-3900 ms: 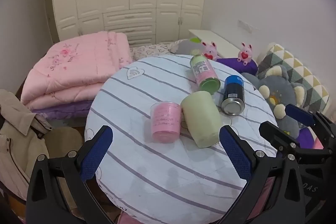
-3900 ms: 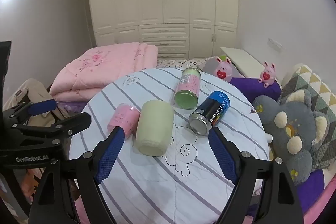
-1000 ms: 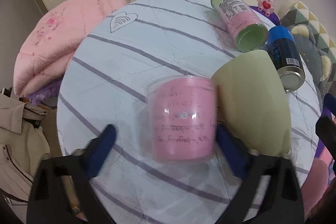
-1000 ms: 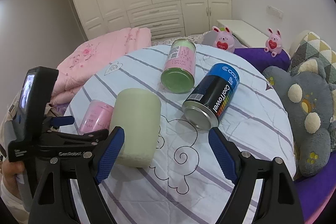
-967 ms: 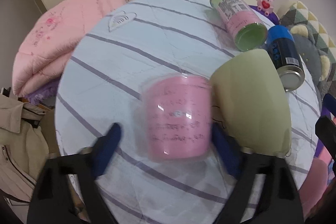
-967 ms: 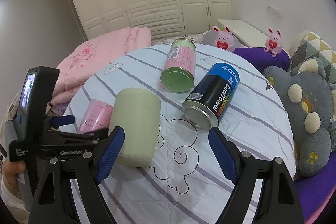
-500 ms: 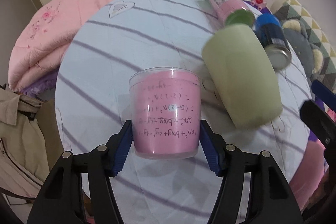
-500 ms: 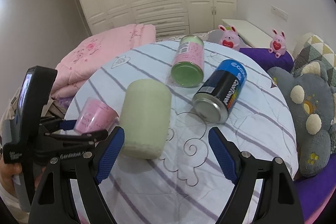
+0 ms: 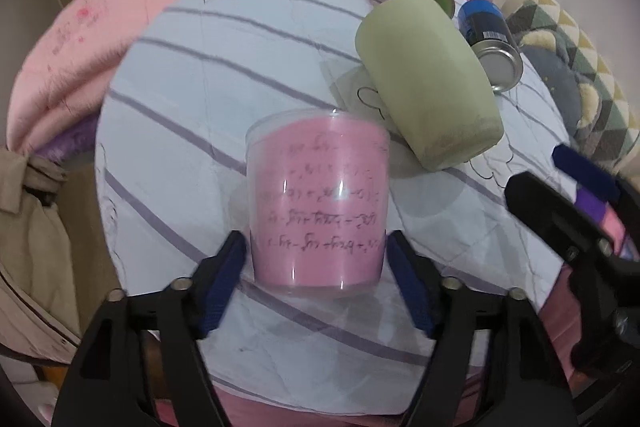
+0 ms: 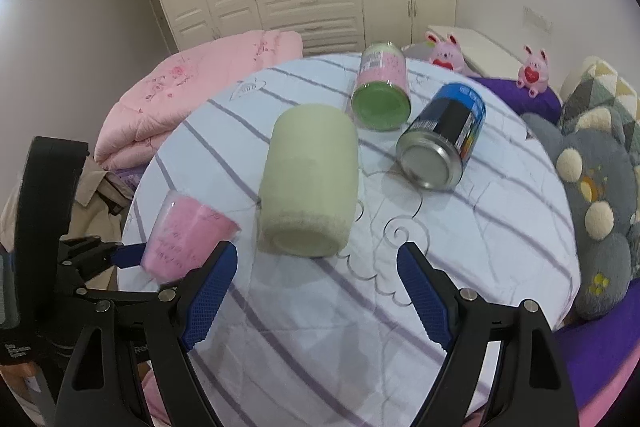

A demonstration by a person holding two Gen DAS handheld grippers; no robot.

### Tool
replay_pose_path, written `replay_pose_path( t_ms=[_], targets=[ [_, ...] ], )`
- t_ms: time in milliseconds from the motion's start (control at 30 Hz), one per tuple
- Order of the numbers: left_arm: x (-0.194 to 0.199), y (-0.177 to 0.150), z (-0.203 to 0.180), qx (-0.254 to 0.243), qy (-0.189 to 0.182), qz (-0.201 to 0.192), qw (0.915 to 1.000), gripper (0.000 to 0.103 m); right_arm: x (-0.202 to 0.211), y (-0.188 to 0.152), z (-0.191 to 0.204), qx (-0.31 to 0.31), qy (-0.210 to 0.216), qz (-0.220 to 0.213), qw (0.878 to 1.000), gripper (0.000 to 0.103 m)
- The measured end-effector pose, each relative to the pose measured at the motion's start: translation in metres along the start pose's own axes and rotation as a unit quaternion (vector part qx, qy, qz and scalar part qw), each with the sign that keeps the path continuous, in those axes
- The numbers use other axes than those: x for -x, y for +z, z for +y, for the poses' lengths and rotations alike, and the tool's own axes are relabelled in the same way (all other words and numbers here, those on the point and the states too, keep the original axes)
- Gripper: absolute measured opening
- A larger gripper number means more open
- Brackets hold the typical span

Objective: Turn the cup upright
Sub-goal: 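Lift the pink cup with the left tool toward the right tool, then close the right tool on the pink cup while the left tool opens and releases it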

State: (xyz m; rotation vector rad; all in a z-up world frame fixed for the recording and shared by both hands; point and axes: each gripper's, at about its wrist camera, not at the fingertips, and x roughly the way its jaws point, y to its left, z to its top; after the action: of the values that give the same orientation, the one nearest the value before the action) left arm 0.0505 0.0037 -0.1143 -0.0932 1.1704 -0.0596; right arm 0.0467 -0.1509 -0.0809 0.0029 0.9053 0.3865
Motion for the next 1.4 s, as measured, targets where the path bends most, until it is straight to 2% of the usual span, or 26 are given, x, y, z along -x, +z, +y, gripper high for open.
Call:
replay_pose_path(
  t_ms=[67,200,400,700,1000,1400],
  targets=[
    [0.004,-0.001,0.001,0.000,0.000,-0.008,1.0000,0.085,-0.001,-0.002,0.001,-0.012,0.009,0.007,1.000,0.084],
    [0.016,-0.005,0.000,-0.011,0.000,-0.021,0.9997,0.087,-0.004,-0.003,0.000,-0.049,0.021,0.018,0.998,0.084],
    [0.030,-0.012,0.011,-0.026,-0.011,-0.025,0.9993,0.088,-0.010,-0.004,0.007,-0.111,0.070,0.047,0.990,0.084],
    [0.038,-0.021,0.035,-0.025,-0.019,-0.024,0.9992,0.088,-0.037,0.002,0.038,-0.146,0.125,0.084,0.978,0.084],
    [0.035,-0.021,0.056,-0.016,-0.033,-0.017,0.9992,0.088,-0.063,0.010,0.054,-0.175,0.145,0.105,0.968,0.084],
    [0.028,-0.014,0.059,-0.026,-0.038,-0.010,0.9989,0.088,-0.085,0.012,0.059,-0.169,0.129,0.120,0.970,0.084]
  ],
)
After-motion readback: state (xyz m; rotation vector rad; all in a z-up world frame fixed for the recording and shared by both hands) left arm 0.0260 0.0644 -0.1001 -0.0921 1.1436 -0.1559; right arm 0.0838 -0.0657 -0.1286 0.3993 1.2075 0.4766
